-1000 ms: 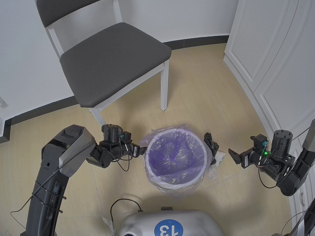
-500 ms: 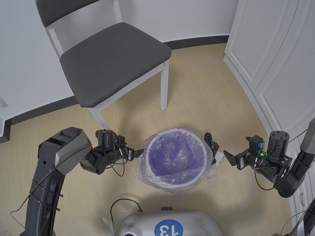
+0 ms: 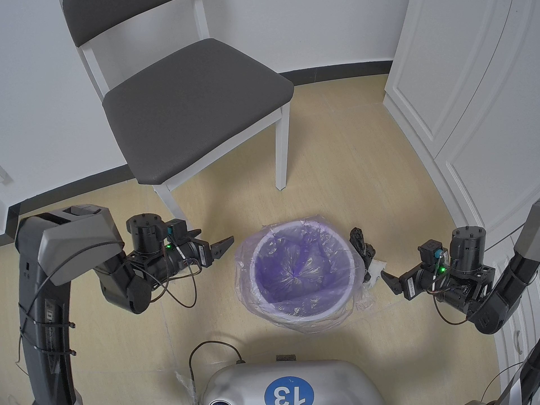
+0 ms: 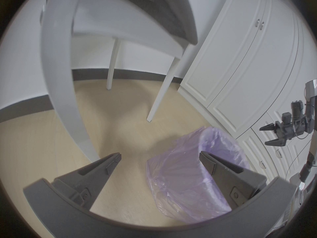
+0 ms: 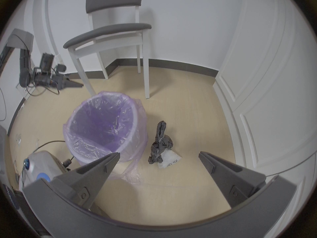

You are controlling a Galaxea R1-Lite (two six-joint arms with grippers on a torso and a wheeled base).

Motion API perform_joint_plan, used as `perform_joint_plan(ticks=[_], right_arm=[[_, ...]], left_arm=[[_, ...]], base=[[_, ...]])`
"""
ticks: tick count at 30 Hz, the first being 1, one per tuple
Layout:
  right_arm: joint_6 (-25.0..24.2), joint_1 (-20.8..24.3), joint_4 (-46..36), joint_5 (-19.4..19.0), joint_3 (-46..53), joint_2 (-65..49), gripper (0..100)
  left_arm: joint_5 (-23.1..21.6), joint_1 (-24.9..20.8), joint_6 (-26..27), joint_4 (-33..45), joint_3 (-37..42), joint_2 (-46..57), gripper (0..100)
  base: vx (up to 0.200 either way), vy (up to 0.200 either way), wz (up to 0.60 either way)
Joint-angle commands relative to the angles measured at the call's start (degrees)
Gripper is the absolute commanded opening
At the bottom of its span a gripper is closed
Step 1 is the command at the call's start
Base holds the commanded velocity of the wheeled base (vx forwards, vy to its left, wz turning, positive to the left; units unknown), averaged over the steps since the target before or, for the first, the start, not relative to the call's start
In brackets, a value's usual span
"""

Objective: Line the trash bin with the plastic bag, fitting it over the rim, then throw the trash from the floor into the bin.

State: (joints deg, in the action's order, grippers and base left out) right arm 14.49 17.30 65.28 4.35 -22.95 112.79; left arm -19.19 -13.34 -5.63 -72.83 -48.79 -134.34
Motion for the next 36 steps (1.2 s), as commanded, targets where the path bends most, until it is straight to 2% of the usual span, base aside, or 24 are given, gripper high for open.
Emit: perform_joint_plan(ticks=[1, 4, 7, 8, 10, 11, 13, 20, 29, 32, 36], right_arm=[[6.16, 1.33, -2.88, -1.89, -6.58, 2.44, 100], [9.5, 5.03, -4.72, -4.26, -9.56, 3.05, 100], [9.5, 7.4, -6.57, -6.02, -11.67, 2.96, 100], [9.5, 8.81, -8.68, -9.54, -13.61, 3.4, 100], [9.76, 9.6, -11.05, -13.76, -15.72, 4.72, 100], [9.76, 9.68, -11.32, -14.2, -15.98, 4.9, 100], [9.76, 9.77, -13.16, -17.71, -17.91, 7.01, 100], [10.91, 8.98, -17.29, -19.56, -23.1, 12.11, 100], [11.26, 7.66, -20.72, -20.96, -29.78, 19.66, 100], [10.73, 7.05, -20.9, -25.45, -30.48, 20.81, 100], [10.38, 6.96, -21.69, -27.73, -30.13, 20.63, 100]], left_arm=[[1.08, 0.94, 0.01, -7.07, 8.97, 6.55, 100], [2.05, 2.79, 1.06, -11.37, 12.31, 7.69, 100], [2.31, 4.28, 0.97, -11.9, 13.02, 8.83, 100], [2.84, 5.95, 0.71, -11.72, 12.31, 9.45, 100], [4.69, 7.27, 0.62, -12.16, 12.75, 10.41, 100], [5.04, 7.36, 0.53, -12.08, 12.84, 10.59, 100], [6.53, 8.24, -0.08, -12.25, 13.89, 11.29, 100], [9.34, 6.74, 0.45, -12.6, 15.92, 11.56, 100], [9.7, 6.31, 0.89, -13.92, 16.27, 11.56, 100], [9.7, 6.31, 0.97, -13.92, 16.27, 11.47, 100], [9.7, 6.31, 0.97, -14.01, 16.27, 11.12, 100]], base=[[0.0, 0.0, 0.0], [0.0, 0.0, 0.0], [0.0, 0.0, 0.0], [0.0, 0.0, 0.0], [0.0, 0.0, 0.0], [0.0, 0.0, 0.0], [0.0, 0.0, 0.0], [0.0, 0.0, 0.0], [0.0, 0.0, 0.0], [0.0, 0.0, 0.0], [0.0, 0.0, 0.0]])
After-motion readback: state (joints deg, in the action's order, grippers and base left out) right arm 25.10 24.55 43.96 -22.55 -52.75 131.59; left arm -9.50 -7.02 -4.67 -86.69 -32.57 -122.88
